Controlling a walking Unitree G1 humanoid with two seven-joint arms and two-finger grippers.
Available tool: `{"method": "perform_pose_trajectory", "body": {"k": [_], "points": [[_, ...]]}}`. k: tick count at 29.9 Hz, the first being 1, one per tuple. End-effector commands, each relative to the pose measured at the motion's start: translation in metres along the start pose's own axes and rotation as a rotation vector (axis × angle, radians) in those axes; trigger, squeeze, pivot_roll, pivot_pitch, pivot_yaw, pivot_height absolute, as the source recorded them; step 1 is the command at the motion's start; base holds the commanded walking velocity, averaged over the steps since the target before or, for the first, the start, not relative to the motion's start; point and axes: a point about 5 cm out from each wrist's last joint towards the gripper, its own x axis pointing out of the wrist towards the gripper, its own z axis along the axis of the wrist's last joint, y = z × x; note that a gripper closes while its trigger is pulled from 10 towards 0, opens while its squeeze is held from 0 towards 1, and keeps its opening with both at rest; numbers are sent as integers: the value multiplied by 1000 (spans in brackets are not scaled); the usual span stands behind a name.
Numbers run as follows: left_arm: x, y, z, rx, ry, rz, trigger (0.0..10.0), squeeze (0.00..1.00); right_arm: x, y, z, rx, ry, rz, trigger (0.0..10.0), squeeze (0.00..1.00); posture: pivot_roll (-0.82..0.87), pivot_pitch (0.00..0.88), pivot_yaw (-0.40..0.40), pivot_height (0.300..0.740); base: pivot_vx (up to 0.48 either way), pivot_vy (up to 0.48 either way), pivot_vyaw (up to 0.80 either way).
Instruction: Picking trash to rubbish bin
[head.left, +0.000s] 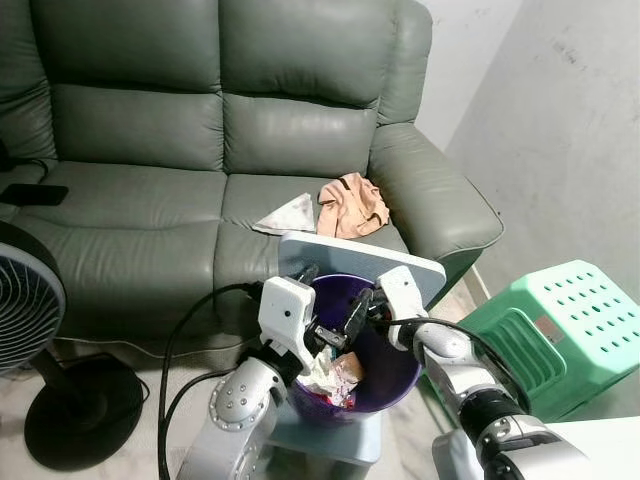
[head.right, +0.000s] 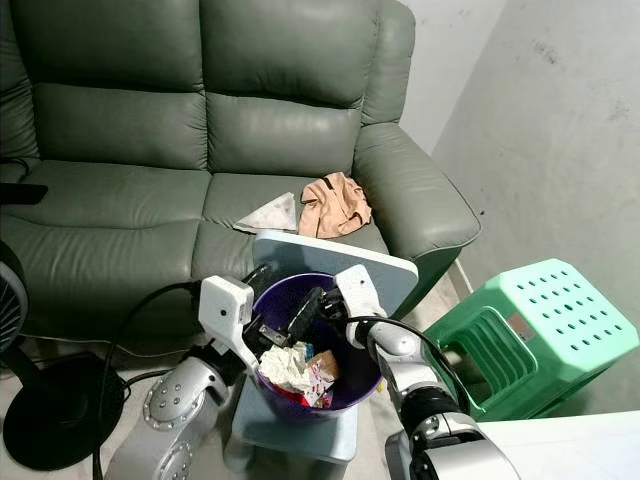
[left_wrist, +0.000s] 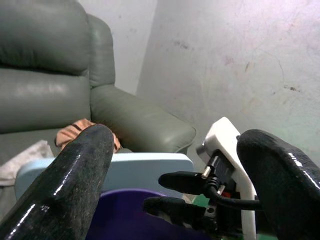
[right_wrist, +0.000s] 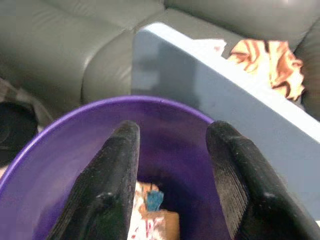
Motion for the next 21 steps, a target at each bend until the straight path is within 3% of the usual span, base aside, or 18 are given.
{"method": "perform_pose_trajectory", "body": {"k": [1, 3, 12, 16, 17, 21], "points": [[3, 5, 1, 18, -4, 3, 10000, 0, -5, -16, 8, 24, -63, -61, 10000, 1000, 67, 52, -170, 740, 0, 0, 0], [4, 12, 3, 34, -9, 17, 10000, 0, -7, -23, 11, 50, -99, -113, 10000, 1000, 71, 43, -170, 740, 0, 0, 0], [10, 71, 26, 124, -79, 196, 10000, 0, -31, -57, 14, 139, -252, -436, 10000, 1000, 62, 0, -140, 740, 0, 0, 0], [10, 90, 33, 128, -102, 279, 10000, 0, -41, -61, 10, 144, -292, -507, 10000, 1000, 60, 0, -128, 740, 0, 0, 0], [8, 100, 34, 153, -95, 318, 10000, 0, -45, -56, 8, 146, -317, -475, 10000, 1000, 59, 0, -122, 740, 0, 0, 0], [5, 114, 32, 172, -64, 378, 10000, 0, -49, -48, 10, 113, -355, -437, 10000, 1000, 53, 0, -111, 740, 0, 0, 0]]}}
